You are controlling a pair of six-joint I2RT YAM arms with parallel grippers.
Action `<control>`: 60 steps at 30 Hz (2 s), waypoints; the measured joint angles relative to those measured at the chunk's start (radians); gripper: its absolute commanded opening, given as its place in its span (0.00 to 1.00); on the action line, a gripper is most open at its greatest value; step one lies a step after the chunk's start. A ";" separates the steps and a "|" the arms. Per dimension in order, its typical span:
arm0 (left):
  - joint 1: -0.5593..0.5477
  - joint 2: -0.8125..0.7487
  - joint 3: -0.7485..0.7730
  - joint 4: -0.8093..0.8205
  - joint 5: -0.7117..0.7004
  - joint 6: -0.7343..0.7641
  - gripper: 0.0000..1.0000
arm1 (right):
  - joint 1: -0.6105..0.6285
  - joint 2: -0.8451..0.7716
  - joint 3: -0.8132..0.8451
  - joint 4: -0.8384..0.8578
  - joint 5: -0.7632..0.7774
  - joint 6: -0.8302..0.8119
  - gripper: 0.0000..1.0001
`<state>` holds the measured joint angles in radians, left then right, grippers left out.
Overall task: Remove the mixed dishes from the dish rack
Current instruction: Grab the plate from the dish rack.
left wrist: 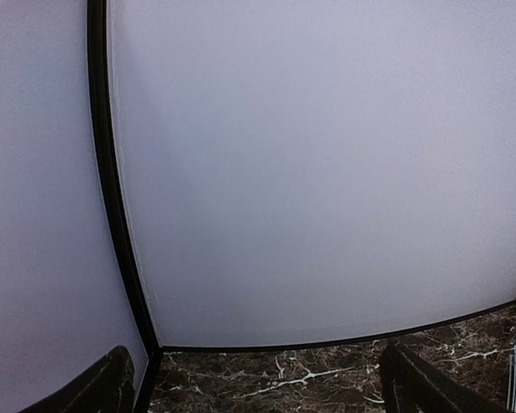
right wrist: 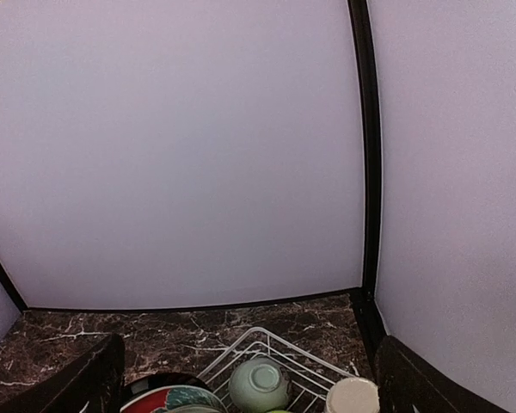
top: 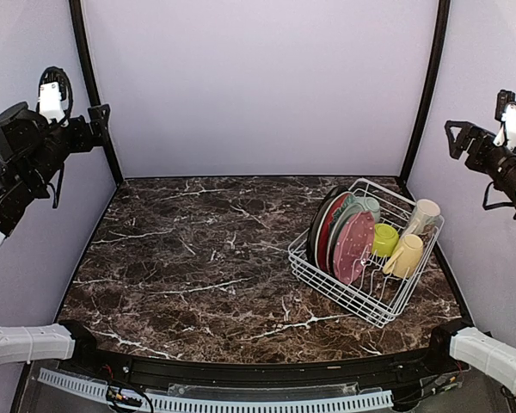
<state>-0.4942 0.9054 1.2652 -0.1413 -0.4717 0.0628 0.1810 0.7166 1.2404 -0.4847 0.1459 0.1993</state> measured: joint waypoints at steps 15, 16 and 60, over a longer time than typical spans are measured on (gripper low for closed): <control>0.367 -0.029 -0.164 -0.116 0.331 -0.268 0.99 | -0.173 0.154 -0.010 -0.182 -0.054 0.090 0.99; 0.378 -0.027 -0.170 -0.124 0.353 -0.285 0.99 | -0.178 0.164 -0.012 -0.194 -0.063 0.097 0.99; -0.609 0.995 0.367 -0.101 0.348 -0.310 0.58 | -0.193 0.275 -0.143 -0.317 -0.293 0.099 0.99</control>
<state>-1.1034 1.9007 1.6321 -0.2424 -0.1242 -0.2474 -0.0120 0.9913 1.0977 -0.8017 -0.1474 0.2985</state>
